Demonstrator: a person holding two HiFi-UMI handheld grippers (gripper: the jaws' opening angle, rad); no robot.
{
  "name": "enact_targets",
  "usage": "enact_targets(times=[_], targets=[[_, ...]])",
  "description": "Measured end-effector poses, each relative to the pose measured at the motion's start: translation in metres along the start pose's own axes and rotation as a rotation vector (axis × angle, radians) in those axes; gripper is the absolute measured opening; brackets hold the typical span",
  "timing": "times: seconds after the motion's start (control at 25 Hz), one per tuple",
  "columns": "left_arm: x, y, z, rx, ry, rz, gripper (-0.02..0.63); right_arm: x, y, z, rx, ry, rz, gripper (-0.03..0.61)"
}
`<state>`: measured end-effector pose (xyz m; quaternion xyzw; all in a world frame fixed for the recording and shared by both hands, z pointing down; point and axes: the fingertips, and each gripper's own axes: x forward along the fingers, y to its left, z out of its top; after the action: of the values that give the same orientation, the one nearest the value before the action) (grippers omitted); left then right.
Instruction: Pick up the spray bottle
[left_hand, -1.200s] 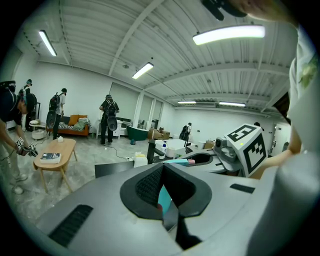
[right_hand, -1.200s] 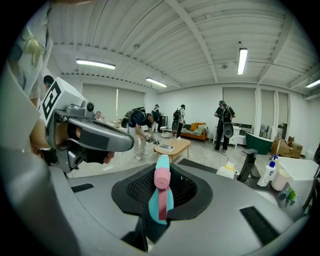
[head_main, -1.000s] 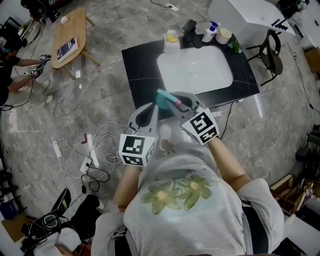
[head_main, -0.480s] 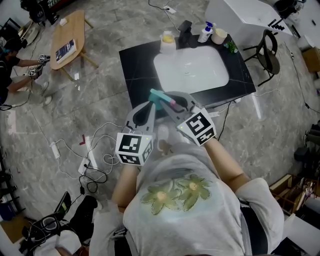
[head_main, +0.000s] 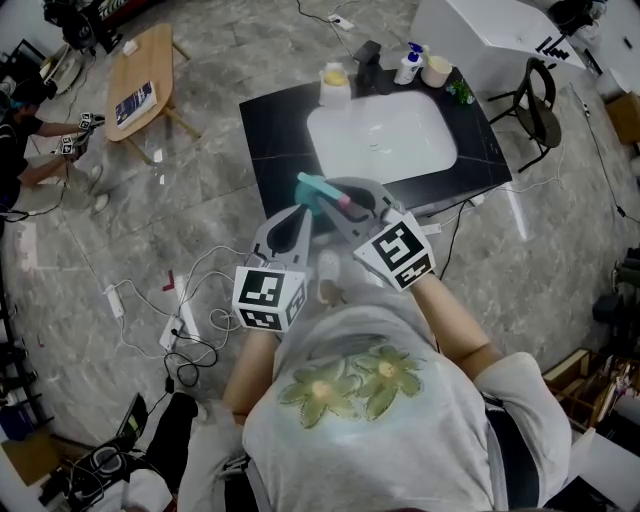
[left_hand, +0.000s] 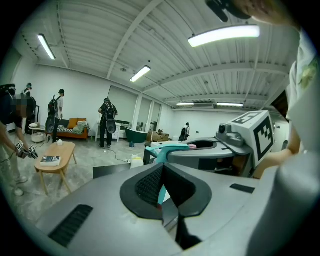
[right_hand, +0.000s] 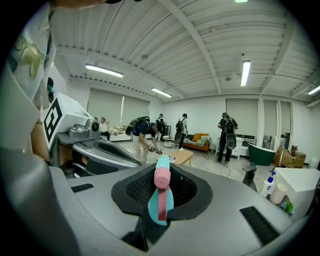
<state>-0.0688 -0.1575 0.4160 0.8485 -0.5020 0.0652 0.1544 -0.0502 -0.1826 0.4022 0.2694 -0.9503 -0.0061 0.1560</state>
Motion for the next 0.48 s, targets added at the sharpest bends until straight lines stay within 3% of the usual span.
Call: enact_targets(times=[0.48], targets=[[-0.012,-0.01,0.0,0.008,-0.009,0.012,0.008,-0.025,0.011,0.025,-0.026,-0.045,0.005,0.074]])
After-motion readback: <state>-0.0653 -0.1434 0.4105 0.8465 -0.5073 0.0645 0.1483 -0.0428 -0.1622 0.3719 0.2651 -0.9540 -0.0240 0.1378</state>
